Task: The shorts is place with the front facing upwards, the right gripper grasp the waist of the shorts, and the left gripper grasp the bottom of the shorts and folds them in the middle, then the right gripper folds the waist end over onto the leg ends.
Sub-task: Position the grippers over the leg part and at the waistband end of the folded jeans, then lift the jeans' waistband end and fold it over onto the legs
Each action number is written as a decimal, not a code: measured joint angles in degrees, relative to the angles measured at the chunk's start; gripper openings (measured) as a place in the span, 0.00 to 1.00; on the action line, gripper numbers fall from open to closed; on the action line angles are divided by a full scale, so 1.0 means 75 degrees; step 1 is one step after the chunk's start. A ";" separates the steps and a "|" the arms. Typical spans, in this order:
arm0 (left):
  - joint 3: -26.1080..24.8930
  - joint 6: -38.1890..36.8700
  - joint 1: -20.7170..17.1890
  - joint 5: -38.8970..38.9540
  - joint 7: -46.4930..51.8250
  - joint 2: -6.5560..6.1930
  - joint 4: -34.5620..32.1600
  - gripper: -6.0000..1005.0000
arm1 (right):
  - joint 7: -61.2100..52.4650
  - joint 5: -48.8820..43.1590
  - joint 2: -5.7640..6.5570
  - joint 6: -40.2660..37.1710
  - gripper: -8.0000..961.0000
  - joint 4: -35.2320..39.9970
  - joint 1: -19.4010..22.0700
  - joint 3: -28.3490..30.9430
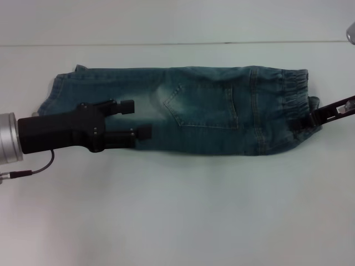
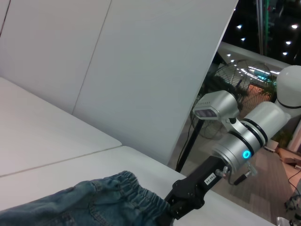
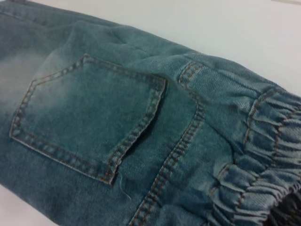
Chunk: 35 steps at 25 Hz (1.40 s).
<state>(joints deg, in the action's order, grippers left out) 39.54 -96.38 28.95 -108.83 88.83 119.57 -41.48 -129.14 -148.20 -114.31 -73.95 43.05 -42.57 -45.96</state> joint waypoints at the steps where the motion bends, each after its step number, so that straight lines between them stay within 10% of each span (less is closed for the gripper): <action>1: -0.0004 0.0004 -0.0007 0.0012 -0.0011 0.0015 0.0000 0.93 | 0.0010 0.0015 0.0006 -0.0040 0.28 0.0014 0.0013 0.0000; 14: 0.0028 0.1110 0.0184 0.0459 -0.1902 0.0640 0.0273 0.81 | 0.0087 0.0748 0.0378 -0.1021 0.10 0.0104 0.0119 0.0461; 27: -0.0511 0.3746 0.1630 0.6098 -1.0101 0.0674 0.5155 0.33 | -0.0002 0.1347 0.0514 -0.2483 0.10 0.0672 0.0139 0.0954; 35: -0.1397 0.4878 0.2394 0.6288 -1.3610 0.0675 0.6766 0.03 | 0.0051 0.2435 0.0788 -0.3840 0.10 0.0999 0.0171 0.1476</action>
<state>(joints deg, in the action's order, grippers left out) 29.06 -59.79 46.90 -61.67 -13.24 124.63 9.26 -128.76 -129.94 -108.40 -102.75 50.54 -41.29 -34.89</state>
